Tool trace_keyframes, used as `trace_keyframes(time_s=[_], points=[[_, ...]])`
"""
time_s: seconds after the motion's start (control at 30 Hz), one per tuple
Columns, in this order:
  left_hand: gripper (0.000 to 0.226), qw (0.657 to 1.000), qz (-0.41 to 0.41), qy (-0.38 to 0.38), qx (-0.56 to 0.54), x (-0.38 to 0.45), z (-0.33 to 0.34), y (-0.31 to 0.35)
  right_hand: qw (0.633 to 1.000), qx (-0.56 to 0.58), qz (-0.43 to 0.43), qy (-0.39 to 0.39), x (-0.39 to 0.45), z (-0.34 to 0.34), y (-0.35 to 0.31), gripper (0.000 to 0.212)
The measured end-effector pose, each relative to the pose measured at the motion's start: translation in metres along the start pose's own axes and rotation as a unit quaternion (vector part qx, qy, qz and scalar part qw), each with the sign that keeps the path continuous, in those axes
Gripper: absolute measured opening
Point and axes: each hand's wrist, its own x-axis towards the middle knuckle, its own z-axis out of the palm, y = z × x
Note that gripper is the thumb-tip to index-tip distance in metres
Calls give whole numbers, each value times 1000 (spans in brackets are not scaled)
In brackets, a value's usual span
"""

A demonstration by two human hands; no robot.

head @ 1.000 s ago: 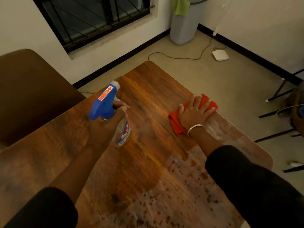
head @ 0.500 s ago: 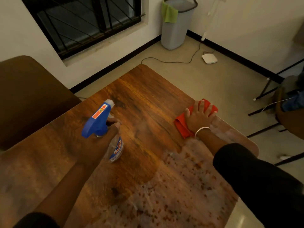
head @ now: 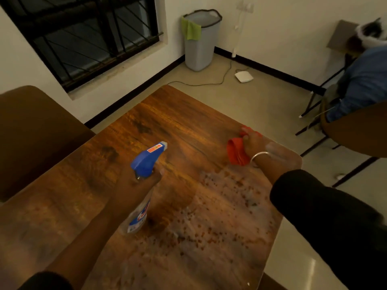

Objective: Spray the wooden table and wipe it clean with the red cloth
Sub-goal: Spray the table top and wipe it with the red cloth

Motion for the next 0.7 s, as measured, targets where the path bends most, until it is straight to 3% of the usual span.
trace_keyframes(time_s=[0.1, 0.2, 0.27, 0.5, 0.7], points=[[15, 999, -16, -47, 8, -16, 10, 3, 982, 170, 65, 44, -39, -29, -4, 44], [35, 991, 20, -116, 69, -30, 28, 10, 963, 244, 92, 65, -70, -47, 1, 38], [44, 981, 62, -158, 96, -37, 42, 14, 956, 262, 100, 87, -81, -55, 17, 36], [15, 954, 73, -230, 179, -28, 82, 18, 924, 348, 83, 137, -83, -50, 71, 42], [13, 945, 90, -220, 226, -13, 96, 21, 959, 273, 16, 69, -73, -37, 99, 42]])
